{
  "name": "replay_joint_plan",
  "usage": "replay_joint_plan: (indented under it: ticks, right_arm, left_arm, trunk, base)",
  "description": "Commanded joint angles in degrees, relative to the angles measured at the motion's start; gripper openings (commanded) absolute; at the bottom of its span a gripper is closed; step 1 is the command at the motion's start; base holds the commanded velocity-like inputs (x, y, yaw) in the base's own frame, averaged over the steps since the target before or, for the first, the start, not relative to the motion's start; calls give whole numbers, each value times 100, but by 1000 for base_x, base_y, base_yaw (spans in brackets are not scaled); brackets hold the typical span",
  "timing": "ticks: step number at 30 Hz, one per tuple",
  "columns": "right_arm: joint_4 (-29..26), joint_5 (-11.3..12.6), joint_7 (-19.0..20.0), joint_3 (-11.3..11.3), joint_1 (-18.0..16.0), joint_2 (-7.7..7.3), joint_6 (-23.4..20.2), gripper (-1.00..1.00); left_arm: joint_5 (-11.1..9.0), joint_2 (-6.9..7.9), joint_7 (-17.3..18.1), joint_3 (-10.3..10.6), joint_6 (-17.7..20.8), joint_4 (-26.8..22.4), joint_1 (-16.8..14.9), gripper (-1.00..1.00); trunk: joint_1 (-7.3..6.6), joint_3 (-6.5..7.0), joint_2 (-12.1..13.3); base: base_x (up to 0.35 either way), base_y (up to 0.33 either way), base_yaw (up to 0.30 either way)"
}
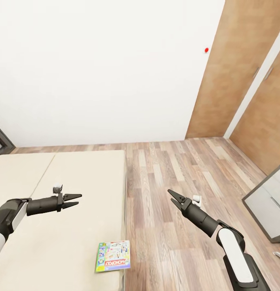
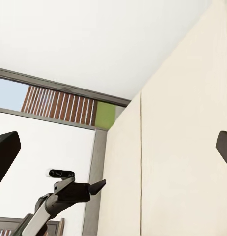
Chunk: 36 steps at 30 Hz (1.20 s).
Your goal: Put all the toys in the child's room - the three board games (two on the bed and one on the table), the two jigsaw puzzles on the table, and the tennis ball on the table - inside the toy box on the table in the child's room.
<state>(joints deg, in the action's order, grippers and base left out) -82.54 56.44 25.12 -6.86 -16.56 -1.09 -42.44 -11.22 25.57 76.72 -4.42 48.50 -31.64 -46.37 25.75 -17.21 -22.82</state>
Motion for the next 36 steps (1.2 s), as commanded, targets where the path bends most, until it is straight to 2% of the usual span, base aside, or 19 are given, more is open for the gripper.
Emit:
replay_joint_plan:
  ticks: [1, 18, 36]
  right_arm:
    - [-1, 8, 8, -9, -5, 2, -37, 100]
    - [-7, 7, 10, -9, -5, 2, -36, 100]
    - [1, 7, 10, -9, -5, 3, -27, 100]
  left_arm:
    - [-12, 1, 13, 1, 55, 0, -4, 100]
    - [-12, -12, 16, 2, 55, 0, -4, 100]
    - [-12, -111, 18, 5, 55, 0, -4, 100]
  trunk:
    - [3, -1, -10]
    - [3, 114, -10]
    - [3, 268, -10]
  base:
    - [0, 0, -2]
    - [0, 0, 19]
    - [0, 0, 123]
